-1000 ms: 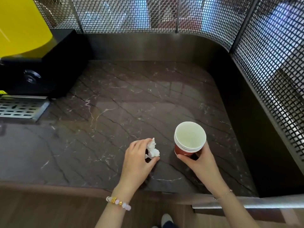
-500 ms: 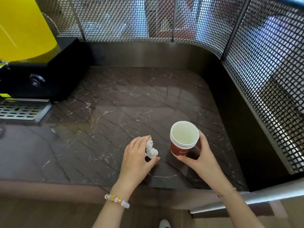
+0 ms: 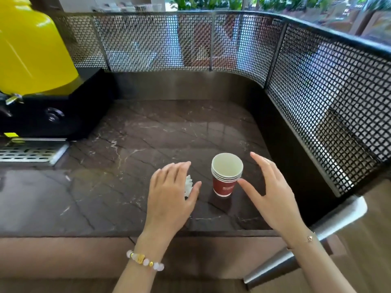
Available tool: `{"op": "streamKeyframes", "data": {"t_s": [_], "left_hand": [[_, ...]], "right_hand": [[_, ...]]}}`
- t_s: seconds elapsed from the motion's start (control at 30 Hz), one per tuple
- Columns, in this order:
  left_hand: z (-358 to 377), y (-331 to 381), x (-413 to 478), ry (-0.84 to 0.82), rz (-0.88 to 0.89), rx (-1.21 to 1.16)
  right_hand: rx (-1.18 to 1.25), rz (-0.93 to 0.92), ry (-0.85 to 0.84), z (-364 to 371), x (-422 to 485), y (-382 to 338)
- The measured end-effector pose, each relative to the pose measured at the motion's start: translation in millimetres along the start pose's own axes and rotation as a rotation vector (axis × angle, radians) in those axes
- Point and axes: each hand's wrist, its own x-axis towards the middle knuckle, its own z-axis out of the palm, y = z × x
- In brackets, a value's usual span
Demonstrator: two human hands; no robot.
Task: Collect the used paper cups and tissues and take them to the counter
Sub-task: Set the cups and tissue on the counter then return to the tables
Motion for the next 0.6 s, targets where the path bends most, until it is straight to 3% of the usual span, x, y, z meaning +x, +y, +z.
{"op": "streamKeyframes", "data": {"t_s": [0.3,0.6], "left_hand": [[-31.5,3.7,-9.7,0.071,0.094,0.129],[-44.5,29.6,-23.7,0.066,0.223,0.052]], "right_hand": [[-0.148,-0.102,0.122,-30.0,-18.1,-28.7],[-0.249,-0.126,0.187,-57.9,-56.4,-41.1]]}}
